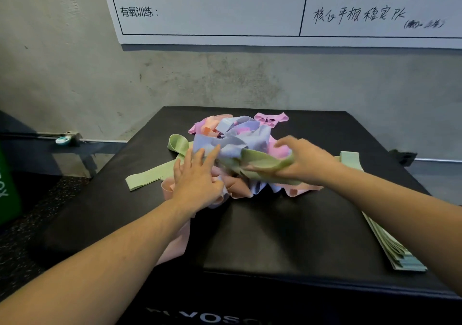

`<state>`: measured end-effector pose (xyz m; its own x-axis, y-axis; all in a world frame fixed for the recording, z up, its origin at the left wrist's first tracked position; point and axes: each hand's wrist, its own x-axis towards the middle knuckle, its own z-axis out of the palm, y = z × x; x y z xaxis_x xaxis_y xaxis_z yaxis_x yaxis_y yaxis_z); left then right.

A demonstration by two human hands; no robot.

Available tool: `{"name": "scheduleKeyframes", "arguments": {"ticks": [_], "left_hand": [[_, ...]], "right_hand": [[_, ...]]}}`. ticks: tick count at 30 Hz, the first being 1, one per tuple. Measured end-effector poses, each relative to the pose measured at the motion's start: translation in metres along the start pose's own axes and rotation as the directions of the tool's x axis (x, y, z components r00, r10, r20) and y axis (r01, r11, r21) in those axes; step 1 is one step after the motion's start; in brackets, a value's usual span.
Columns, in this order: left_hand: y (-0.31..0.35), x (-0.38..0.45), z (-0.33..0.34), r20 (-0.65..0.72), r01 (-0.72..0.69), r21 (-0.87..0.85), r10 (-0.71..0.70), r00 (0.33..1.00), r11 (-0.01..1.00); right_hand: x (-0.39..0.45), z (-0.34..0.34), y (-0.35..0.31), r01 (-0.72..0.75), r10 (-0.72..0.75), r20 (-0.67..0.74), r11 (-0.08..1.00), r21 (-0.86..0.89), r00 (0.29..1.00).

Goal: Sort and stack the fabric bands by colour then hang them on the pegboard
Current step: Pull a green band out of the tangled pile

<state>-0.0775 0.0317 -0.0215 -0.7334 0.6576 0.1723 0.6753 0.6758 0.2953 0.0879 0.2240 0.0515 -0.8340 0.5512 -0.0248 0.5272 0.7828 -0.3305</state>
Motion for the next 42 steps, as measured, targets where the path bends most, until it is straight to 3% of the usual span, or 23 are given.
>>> {"name": "scheduleKeyframes", "arguments": {"ticks": [2, 4, 8, 13, 19, 21, 25, 29, 32, 34, 36, 39, 42], "left_hand": [[0.001, 0.004, -0.003, 0.042, 0.068, 0.049, -0.07, 0.997, 0.996], [0.002, 0.007, -0.006, 0.095, 0.11, 0.084, -0.118, 0.988, 0.99], [0.002, 0.009, -0.01, 0.163, 0.146, 0.105, -0.162, 0.973, 0.984], [0.006, 0.006, -0.013, 0.161, 0.161, 0.127, -0.18, 0.97, 0.979], [0.007, 0.002, -0.014, 0.142, 0.124, 0.114, -0.14, 0.98, 0.986], [0.006, 0.0, -0.013, 0.107, 0.138, 0.054, -0.143, 0.984, 0.989], [0.011, -0.007, -0.019, -0.015, 0.095, -0.085, -0.097, 0.995, 0.992], [0.019, -0.022, -0.021, -0.104, -0.083, -0.156, 0.067, 0.992, 0.984], [0.033, -0.041, -0.02, -0.163, -0.222, -0.327, 0.177, 0.971, 0.918], [0.048, -0.055, -0.02, -0.135, -0.261, -0.49, 0.223, 0.965, 0.832], [0.064, -0.066, -0.024, -0.055, -0.228, -0.606, 0.246, 0.968, 0.762], [0.086, -0.078, -0.029, 0.153, -0.05, -0.75, 0.246, 0.957, 0.659], [0.107, -0.083, -0.034, 0.146, 0.031, -0.869, 0.196, 0.97, 0.495]], "right_hand": [[0.0, 0.007, -0.002, 0.049, -0.043, 0.051, 0.99, -0.131, 0.998], [-0.001, 0.011, 0.002, 0.142, -0.14, 0.023, 0.986, -0.09, 0.99], [-0.003, 0.013, 0.008, 0.254, -0.203, -0.186, 0.916, 0.309, 0.961], [-0.006, -0.003, 0.005, 0.287, -0.053, -0.376, 0.747, 0.6, 0.925], [-0.008, -0.013, 0.004, 0.189, 0.251, -0.318, 0.431, 0.882, 0.914], [-0.011, -0.014, 0.004, 0.165, 0.236, -0.323, 0.511, 0.844, 0.917], [-0.026, -0.013, 0.004, 0.172, 0.024, -0.279, 0.733, 0.658, 0.96], [-0.037, -0.014, 0.001, 0.132, -0.074, -0.134, 0.854, 0.502, 0.988], [-0.044, -0.016, -0.003, 0.116, -0.1, -0.057, 0.874, 0.471, 0.993], [-0.049, -0.019, -0.006, 0.136, -0.103, -0.095, 0.872, 0.471, 0.99], [-0.056, -0.024, -0.009, 0.158, -0.105, -0.132, 0.844, 0.513, 0.986], [-0.069, -0.035, -0.016, 0.195, -0.142, -0.137, 0.81, 0.553, 0.98], [-0.083, -0.043, -0.023, 0.246, -0.186, -0.163, 0.789, 0.563, 0.969]]}}
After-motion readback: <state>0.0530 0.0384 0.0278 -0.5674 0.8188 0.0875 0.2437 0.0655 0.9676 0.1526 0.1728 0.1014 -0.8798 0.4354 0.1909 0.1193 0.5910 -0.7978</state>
